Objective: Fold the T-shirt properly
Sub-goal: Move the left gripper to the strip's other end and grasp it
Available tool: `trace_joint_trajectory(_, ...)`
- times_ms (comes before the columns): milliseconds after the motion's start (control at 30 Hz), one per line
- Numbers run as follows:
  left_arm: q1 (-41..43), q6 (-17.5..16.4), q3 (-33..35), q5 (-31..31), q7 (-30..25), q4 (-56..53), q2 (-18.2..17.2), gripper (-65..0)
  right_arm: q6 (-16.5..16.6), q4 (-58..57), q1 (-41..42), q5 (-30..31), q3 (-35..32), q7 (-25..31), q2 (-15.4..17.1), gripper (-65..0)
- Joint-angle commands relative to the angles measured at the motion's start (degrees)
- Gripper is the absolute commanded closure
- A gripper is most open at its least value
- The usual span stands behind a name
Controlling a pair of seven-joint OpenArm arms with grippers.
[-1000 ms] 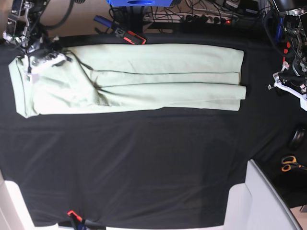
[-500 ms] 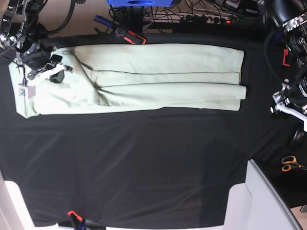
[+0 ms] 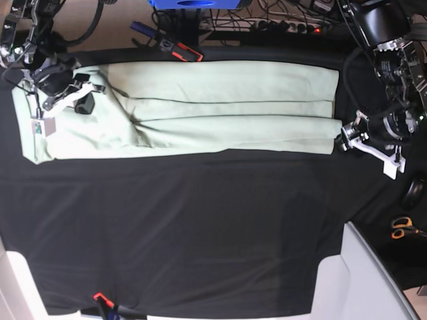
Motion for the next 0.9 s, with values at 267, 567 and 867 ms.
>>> trace_joint_trajectory(267, 2.2, -12.2, -13.1, -7.7, -0.5, -14.0, -4.9, -65.0, 0.6, 1.2, -0.8, 0.4, 0.2, 1.3, 0.9, 0.0)
trace_joint_trajectory(567, -2.3, -15.4, -8.2, -7.7, -2.0, -22.7, -4.2, -65.0, 0.6, 1.2, -0.7, 0.4, 0.1, 1.3, 0.9, 0.0)
trace_joint_trajectory(867, -4.4, -15.4, 6.9, -7.8, -12.2, -32.5, -4.0, -65.0, 0.6, 1.2, -0.8, 0.4, 0.1, 1.3, 0.9, 0.0)
